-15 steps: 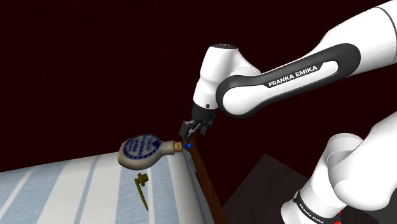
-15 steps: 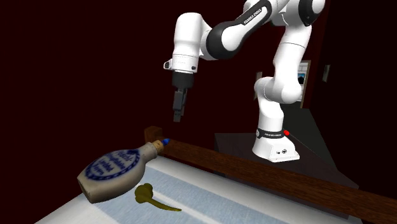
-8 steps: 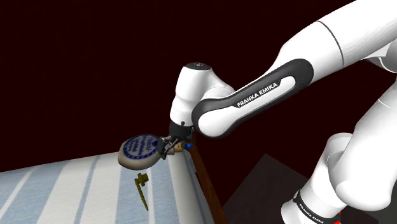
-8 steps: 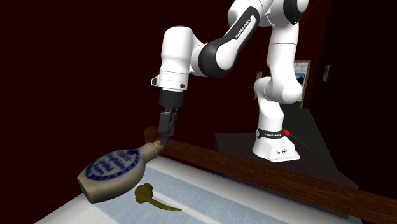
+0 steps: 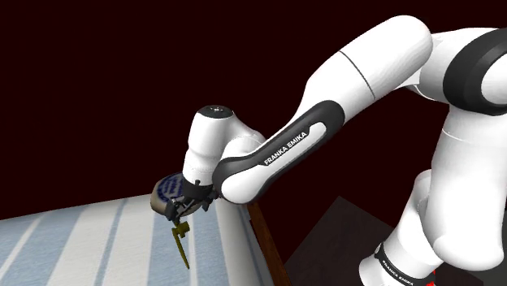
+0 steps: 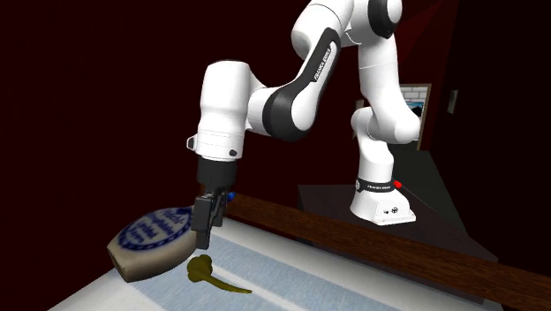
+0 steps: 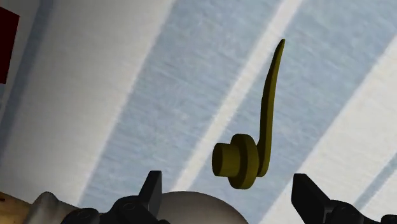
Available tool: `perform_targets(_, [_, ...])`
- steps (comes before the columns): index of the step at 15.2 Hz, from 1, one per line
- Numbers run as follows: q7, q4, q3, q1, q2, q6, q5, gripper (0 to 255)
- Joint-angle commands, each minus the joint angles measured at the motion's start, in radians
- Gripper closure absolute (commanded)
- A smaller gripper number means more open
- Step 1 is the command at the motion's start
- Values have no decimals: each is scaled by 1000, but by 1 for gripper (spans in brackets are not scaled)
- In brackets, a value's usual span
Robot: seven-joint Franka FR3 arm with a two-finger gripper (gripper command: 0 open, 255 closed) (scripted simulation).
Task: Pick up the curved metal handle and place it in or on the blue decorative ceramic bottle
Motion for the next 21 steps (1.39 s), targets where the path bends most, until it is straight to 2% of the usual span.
perform_targets(1, [36,60,-6,25,68,13,-30,0])
perform_targets(9, [69,84,-37,56,163,81,-78,0])
perform_targets(16, [69,84,-37,56,163,81,-78,0])
perform_targets(17, [69,84,-37,56,163,81,-78,255])
perform_targets(21, [69,84,-37,55,163,81,-78,255])
